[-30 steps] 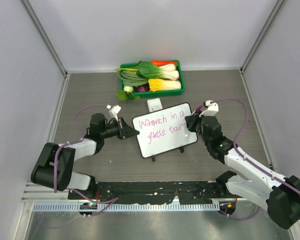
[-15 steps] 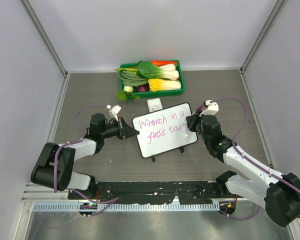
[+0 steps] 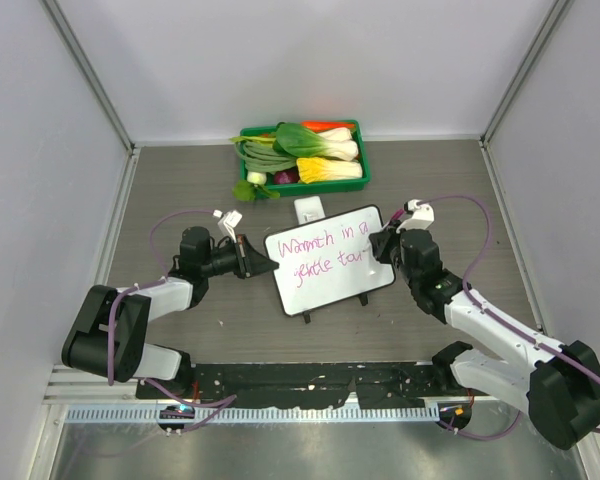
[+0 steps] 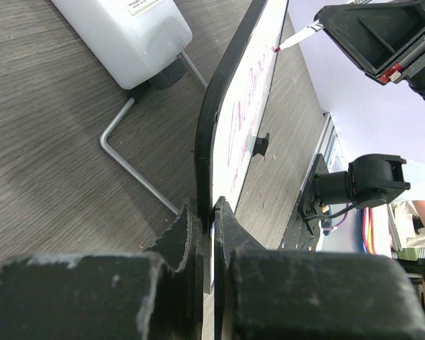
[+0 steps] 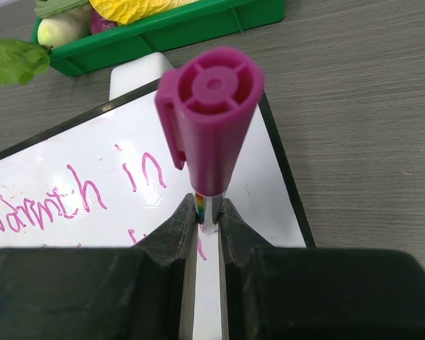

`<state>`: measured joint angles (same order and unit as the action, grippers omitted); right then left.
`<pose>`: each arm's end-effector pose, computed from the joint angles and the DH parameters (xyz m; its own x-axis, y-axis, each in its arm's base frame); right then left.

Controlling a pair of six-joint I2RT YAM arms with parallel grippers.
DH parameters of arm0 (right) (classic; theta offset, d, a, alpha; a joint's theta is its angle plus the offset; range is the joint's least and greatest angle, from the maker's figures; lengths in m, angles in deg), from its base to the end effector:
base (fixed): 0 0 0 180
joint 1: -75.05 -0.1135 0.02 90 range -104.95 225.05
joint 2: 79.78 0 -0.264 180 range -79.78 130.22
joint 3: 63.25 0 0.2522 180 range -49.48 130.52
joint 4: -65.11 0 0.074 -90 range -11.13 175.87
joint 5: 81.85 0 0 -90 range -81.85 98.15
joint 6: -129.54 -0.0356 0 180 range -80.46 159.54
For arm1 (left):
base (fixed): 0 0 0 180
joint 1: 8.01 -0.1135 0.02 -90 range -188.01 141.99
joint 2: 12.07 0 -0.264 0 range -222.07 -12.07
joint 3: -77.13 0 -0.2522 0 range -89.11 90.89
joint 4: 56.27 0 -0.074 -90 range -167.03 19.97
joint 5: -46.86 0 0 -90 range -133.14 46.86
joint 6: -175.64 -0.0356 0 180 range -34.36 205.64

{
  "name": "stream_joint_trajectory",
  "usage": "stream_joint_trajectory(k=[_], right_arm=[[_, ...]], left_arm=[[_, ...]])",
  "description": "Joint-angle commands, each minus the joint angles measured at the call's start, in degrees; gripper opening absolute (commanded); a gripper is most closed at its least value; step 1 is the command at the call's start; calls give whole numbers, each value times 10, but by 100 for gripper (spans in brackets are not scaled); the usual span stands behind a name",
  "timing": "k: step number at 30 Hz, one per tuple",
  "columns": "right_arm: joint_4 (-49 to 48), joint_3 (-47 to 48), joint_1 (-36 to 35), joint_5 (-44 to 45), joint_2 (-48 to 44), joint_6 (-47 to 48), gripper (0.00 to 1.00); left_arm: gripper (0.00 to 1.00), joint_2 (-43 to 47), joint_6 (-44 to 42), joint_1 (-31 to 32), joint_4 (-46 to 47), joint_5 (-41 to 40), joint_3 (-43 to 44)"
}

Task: Write a sentence on the whiteboard
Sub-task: Write on the whiteboard at the whiteboard stand.

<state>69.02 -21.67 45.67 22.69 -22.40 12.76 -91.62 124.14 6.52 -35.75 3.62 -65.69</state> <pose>0.1982 0.1014 0.2306 -0.3835 0.2846 -0.8786 -0.1077 0.9311 0.3486 0.2353 -0.0878 0.1665 -0.7964 -0.2341 -0.5576 0.4225 0.4443 -0.7900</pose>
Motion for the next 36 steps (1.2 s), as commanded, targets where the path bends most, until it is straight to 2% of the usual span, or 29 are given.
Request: stream_joint_trajectory(k=[1, 16, 36], right_arm=[[-12, -3, 2, -22, 2, 10, 1], [35, -31, 1, 7, -25, 2, 1], [15, 33, 2, 36, -47, 14, 1]], left_arm=[[0, -8, -40, -2, -7, -53, -5], [0, -10, -40, -3, -7, -52, -5], [0, -7, -40, -2, -7, -53, -6]])
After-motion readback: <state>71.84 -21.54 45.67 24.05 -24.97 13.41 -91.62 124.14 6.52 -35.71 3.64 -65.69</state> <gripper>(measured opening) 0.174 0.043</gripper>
